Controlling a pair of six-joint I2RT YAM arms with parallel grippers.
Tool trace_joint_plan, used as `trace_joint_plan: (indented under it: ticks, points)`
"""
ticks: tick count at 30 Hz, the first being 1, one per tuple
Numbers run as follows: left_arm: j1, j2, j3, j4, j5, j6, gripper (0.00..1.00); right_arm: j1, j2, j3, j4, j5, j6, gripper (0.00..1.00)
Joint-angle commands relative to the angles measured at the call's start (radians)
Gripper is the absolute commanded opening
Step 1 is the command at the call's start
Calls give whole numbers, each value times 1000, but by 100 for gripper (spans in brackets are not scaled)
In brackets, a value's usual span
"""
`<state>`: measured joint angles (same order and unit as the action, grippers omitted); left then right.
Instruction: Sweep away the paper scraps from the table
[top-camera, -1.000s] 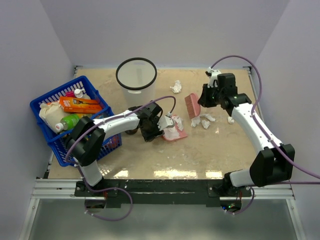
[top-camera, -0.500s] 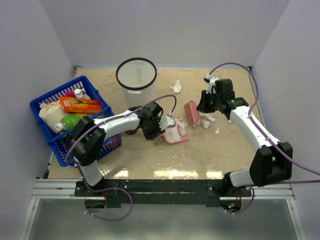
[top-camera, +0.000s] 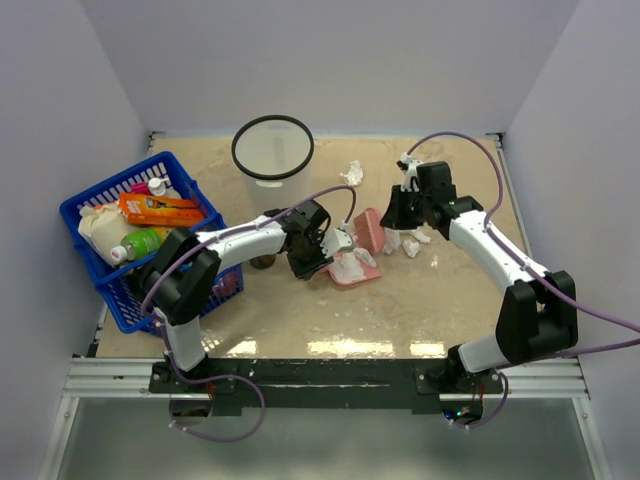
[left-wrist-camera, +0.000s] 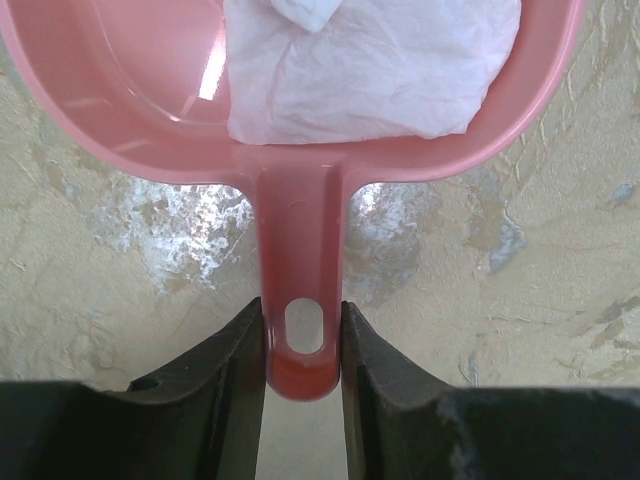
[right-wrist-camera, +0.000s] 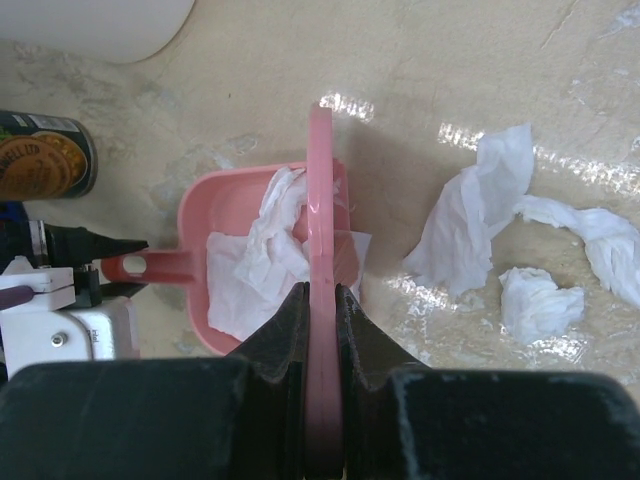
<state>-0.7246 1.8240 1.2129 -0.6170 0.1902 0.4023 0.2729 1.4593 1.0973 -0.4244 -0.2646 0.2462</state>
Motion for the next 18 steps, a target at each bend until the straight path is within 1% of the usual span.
trace_joint_plan:
  ticks: [1, 3, 4, 7, 9, 12, 15, 18]
  points:
    - [1, 21, 51, -29, 38, -20, 0, 11, -40, 12, 36, -50, 64, 0]
    - [2, 29, 69, -46, 43, -20, 0, 9, -42, 12, 27, -42, 62, 0]
    - [2, 32, 76, -53, 49, -17, 6, 11, -43, 10, 26, -36, 61, 0]
    - [2, 32, 91, -72, 63, -11, 14, 9, -47, -11, 24, -10, 47, 0]
    - [1, 18, 85, -66, 66, -7, 19, 9, -50, -17, 10, 45, 24, 0]
    - [1, -8, 62, -46, 84, 12, 30, 8, -54, -11, -13, 96, -8, 0]
    - [2, -31, 19, -10, 118, 46, 37, 8, -60, 4, -27, 110, -28, 0]
    - [5, -42, -15, 23, 156, 69, 42, 9, -59, 21, -40, 119, -45, 0]
